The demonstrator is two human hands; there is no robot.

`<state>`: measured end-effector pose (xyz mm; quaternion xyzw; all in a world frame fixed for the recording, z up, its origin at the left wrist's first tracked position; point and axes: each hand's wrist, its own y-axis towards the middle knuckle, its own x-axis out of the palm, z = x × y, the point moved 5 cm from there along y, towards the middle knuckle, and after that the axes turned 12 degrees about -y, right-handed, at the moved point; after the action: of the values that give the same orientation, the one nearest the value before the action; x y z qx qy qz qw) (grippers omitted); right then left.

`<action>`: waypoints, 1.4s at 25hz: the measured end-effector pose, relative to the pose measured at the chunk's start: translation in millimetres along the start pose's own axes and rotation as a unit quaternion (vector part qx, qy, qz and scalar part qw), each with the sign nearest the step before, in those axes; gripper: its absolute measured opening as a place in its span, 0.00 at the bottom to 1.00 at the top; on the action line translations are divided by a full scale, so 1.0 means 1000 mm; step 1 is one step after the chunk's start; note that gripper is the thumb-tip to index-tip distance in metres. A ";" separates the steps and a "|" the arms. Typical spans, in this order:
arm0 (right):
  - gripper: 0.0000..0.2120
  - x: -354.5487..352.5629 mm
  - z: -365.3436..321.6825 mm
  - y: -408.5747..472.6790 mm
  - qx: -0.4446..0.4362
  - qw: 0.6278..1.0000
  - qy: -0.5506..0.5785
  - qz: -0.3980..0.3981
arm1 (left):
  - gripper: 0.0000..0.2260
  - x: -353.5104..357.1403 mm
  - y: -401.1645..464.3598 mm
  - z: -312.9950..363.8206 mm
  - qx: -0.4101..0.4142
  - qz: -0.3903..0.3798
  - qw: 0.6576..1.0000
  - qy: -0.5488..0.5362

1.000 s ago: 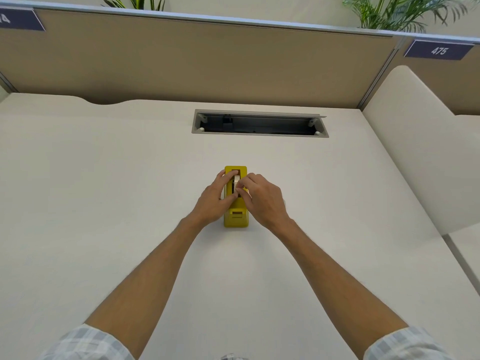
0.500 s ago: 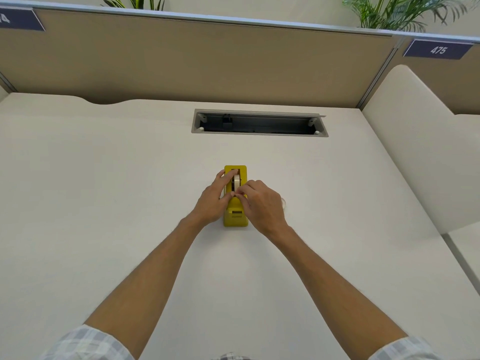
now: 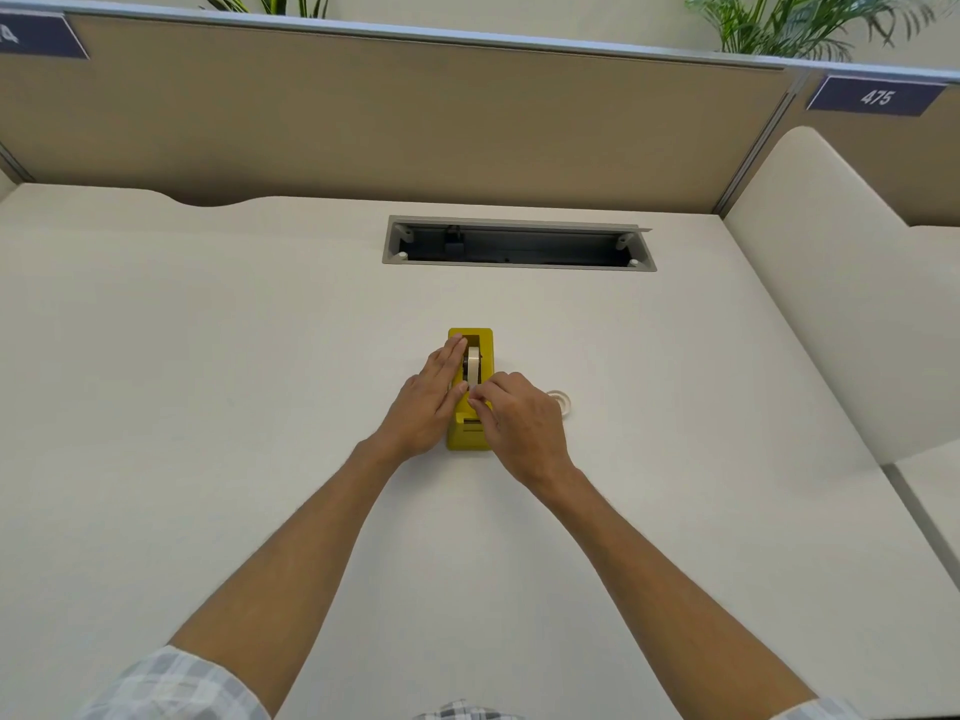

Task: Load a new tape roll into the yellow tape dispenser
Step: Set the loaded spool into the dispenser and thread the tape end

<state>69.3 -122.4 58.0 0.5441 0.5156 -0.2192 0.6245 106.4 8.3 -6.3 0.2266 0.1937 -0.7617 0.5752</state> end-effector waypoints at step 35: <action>0.02 -0.010 -0.012 -0.039 -0.026 1.000 -0.003 0.003 | 0.26 -0.002 0.001 -0.007 -0.021 0.021 0.999 0.037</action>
<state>28.3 -126.3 50.4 0.5290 0.5171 -0.2056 0.6407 108.7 13.7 -10.9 0.2460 0.2259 -0.7366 0.5881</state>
